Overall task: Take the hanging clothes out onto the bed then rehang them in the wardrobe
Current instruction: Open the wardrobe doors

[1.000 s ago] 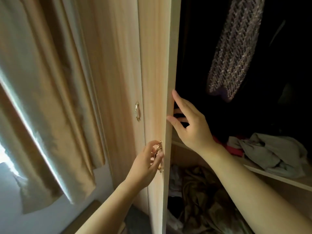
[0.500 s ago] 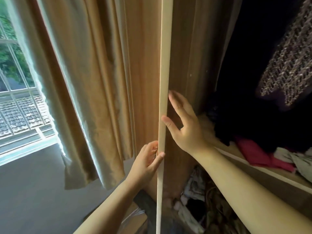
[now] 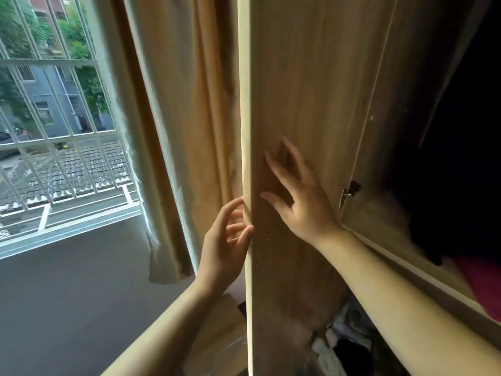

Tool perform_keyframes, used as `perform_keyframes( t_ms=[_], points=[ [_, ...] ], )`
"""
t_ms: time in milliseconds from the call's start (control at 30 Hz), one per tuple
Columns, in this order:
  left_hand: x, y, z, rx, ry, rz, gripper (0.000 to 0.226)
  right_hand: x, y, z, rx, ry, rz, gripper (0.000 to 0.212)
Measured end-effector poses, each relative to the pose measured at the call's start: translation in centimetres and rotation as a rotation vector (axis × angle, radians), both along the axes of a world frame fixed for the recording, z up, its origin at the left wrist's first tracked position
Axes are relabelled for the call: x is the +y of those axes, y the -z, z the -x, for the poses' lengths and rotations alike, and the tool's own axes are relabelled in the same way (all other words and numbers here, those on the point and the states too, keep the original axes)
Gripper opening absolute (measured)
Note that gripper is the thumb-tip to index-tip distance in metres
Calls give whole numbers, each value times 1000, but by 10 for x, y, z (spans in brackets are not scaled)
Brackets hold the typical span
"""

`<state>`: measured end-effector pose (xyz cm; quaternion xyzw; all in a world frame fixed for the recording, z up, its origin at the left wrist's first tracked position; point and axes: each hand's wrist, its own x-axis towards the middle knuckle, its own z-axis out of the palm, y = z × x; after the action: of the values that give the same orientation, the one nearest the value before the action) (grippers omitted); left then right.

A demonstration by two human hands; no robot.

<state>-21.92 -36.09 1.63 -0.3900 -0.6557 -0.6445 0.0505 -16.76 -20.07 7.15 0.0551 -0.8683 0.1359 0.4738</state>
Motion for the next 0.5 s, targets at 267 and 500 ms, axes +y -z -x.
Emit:
perform_keyframes(
  t_ms=[267,500],
  points=[
    [12,2,27,34,-196,11,57,32,7,44,53,32,-7,69],
    [24,9,49,81,-369,53,76,47,18,70,24,75,-79,69]
  ],
)
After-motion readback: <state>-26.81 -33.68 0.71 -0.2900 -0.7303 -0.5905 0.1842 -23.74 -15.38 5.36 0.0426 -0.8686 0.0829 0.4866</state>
